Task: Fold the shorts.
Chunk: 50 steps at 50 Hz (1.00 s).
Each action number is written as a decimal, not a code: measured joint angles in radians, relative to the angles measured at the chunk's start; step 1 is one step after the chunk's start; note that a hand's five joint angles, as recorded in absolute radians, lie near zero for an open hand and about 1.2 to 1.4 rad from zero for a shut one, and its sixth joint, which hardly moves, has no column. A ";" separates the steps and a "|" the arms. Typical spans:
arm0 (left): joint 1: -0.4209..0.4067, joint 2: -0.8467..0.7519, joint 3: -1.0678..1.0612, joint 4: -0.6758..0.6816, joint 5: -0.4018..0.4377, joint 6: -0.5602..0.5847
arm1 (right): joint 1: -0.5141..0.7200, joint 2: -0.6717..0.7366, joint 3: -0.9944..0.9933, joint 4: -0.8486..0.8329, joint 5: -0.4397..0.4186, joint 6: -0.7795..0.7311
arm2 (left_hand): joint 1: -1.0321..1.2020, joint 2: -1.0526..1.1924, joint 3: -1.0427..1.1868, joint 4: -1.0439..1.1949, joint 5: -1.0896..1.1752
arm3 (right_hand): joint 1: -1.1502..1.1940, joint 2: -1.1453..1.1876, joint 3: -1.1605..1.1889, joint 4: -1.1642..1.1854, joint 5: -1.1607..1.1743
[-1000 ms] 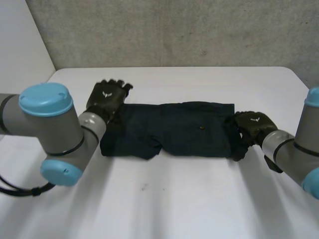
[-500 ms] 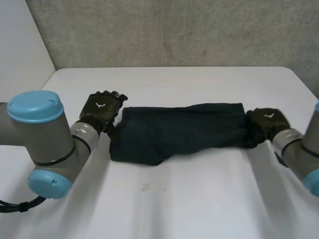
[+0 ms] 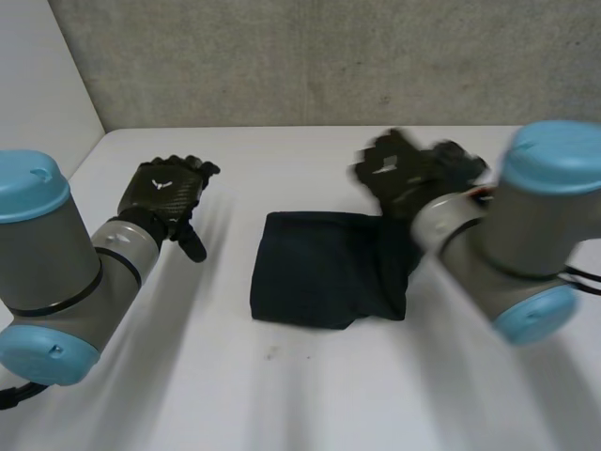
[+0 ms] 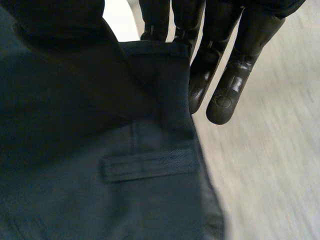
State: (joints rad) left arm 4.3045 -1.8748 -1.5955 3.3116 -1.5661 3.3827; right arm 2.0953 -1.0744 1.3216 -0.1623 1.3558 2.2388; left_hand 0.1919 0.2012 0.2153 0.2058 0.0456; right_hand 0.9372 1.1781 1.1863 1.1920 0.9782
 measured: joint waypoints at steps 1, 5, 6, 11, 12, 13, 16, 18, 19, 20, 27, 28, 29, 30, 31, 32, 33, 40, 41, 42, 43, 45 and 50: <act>0.001 0.004 0.000 0.000 0.000 0.000 | 0.029 0.018 -0.009 -0.008 -0.021 -0.009 | 0.000 0.000 0.000 0.000 0.000 | 0.000 0.000 0.001 0.000 0.000; 0.006 0.021 0.003 0.002 0.000 -0.003 | 0.159 0.123 -0.042 -0.033 -0.151 -0.057 | 0.000 0.000 0.000 0.000 0.000 | 0.009 0.000 0.002 0.000 0.000; 0.007 0.023 0.005 0.003 0.000 -0.004 | 0.183 0.148 -0.048 -0.036 -0.183 -0.067 | 0.000 0.000 0.000 0.000 0.000 | 0.010 0.000 0.002 -0.001 0.000; 0.016 0.028 0.022 0.005 0.001 -0.010 | 0.236 0.206 -0.064 -0.038 -0.263 -0.068 | 0.000 0.000 0.000 0.000 0.000 | -0.394 -0.499 -0.483 -0.500 -0.446; 0.016 0.028 0.025 0.005 0.001 -0.011 | 0.238 0.206 -0.065 -0.037 -0.265 -0.064 | 0.000 0.000 0.000 0.000 0.000 | -0.492 -0.620 -0.604 -0.621 -0.564; 0.018 0.027 0.037 0.005 0.001 -0.014 | 0.240 0.200 -0.067 -0.037 -0.264 -0.039 | 0.000 0.000 0.000 0.000 0.000 | -0.611 -0.796 -0.769 -0.781 -0.731; 0.020 0.027 0.056 0.005 0.001 -0.018 | 0.238 0.181 -0.069 -0.037 -0.253 0.010 | 0.000 0.000 0.000 0.000 0.000 | -0.711 -0.917 -0.920 -0.926 -0.880; 0.018 0.022 0.096 0.004 0.002 -0.034 | 0.219 0.114 -0.072 -0.037 -0.199 0.163 | 0.000 0.000 0.000 0.000 0.000 | -0.732 -0.956 -0.972 -0.957 -0.915; 0.017 0.021 0.108 0.004 0.002 -0.040 | 0.211 0.092 -0.072 -0.037 -0.180 0.215 | 0.000 0.000 0.000 0.000 0.000 | -0.732 -0.956 -0.972 -0.957 -0.915; 0.014 0.017 0.128 0.002 0.003 -0.052 | 0.195 0.062 -0.072 -0.036 -0.151 0.293 | 0.000 0.000 0.000 0.000 0.000 | -0.732 -0.956 -0.972 -0.957 -0.915; -0.018 -0.035 0.229 -0.023 0.009 -0.123 | 0.095 -0.037 -0.076 -0.013 -0.043 0.647 | 0.000 0.000 0.000 0.000 0.000 | -0.732 -0.956 -0.972 -0.957 -0.915; -0.042 -0.071 0.261 -0.045 0.010 -0.141 | 0.050 -0.041 -0.083 0.023 -0.018 0.755 | 0.000 0.000 0.000 0.000 0.000 | -0.732 -0.956 -0.972 -0.957 -0.915; -0.071 -0.114 0.292 -0.077 0.010 -0.151 | 0.032 -0.017 -0.099 0.060 -0.009 0.789 | 0.000 0.000 0.000 0.000 0.000 | -0.732 -0.956 -0.972 -0.957 -0.915; -0.083 -0.132 0.303 -0.092 0.009 -0.154 | 0.030 -0.009 -0.103 0.069 -0.008 0.793 | 0.000 0.000 0.000 0.000 0.000 | -0.732 -0.956 -0.972 -0.957 -0.915; -0.103 -0.166 0.324 -0.119 0.008 -0.157 | 0.023 0.019 -0.119 0.100 -0.005 0.801 | 0.000 0.000 0.000 0.000 0.000 | -0.732 -0.956 -0.972 -0.957 -0.915; -0.113 -0.184 0.335 -0.134 0.007 -0.158 | 0.020 0.036 -0.129 0.117 -0.003 0.803 | 0.000 0.000 0.000 0.000 0.000 | -0.732 -0.956 -0.972 -0.957 -0.915; -0.137 -0.233 0.361 -0.176 0.005 -0.159 | 0.016 0.080 -0.154 0.161 -0.001 0.803 | 0.000 0.000 0.000 0.000 0.000 | -0.732 -0.956 -0.972 -0.957 -0.915; -0.181 -0.403 0.445 -0.322 -0.023 -0.153 | 0.011 0.248 -0.242 0.294 0.005 0.780 | 0.000 0.000 0.000 0.000 0.000 | -0.732 -0.956 -0.972 -0.957 -0.915; -0.183 -0.435 0.459 -0.353 -0.040 -0.151 | 0.010 0.284 -0.258 0.312 0.012 0.770 | 0.000 0.000 0.000 0.000 0.000 | -0.732 -0.956 -0.972 -0.957 -0.915; -0.182 -0.457 0.469 -0.377 -0.055 -0.149 | 0.011 0.298 -0.264 0.319 0.017 0.764 | 0.000 0.000 -0.004 0.000 0.000 | -0.732 -0.956 -0.972 -0.957 -0.915; -0.182 -0.472 0.475 -0.395 -0.068 -0.148 | 0.011 0.318 -0.273 0.327 0.031 0.750 | 0.000 0.000 -0.004 0.000 0.000 | -0.732 -0.956 -0.974 -0.957 -0.915; -0.181 -0.487 0.481 -0.414 -0.083 -0.147 | 0.012 0.329 -0.278 0.330 0.045 0.736 | -0.015 -0.012 -0.007 0.000 0.000 | -0.732 -0.956 -0.976 -0.957 -0.915; -0.180 -0.473 0.482 -0.439 -0.101 -0.146 | 0.013 0.303 -0.278 0.331 0.082 0.687 | -0.027 -0.033 -0.026 0.000 0.000 | -0.732 -0.956 -0.981 -0.957 -0.925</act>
State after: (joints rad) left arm 4.1248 -2.3481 -1.1140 2.8728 -1.6675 3.2367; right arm 2.1078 -0.7714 1.0434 0.1691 1.4376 2.9262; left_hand 0.1650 0.1682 0.1893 0.2057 0.0455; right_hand 0.2050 0.2216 0.2052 0.2347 0.0535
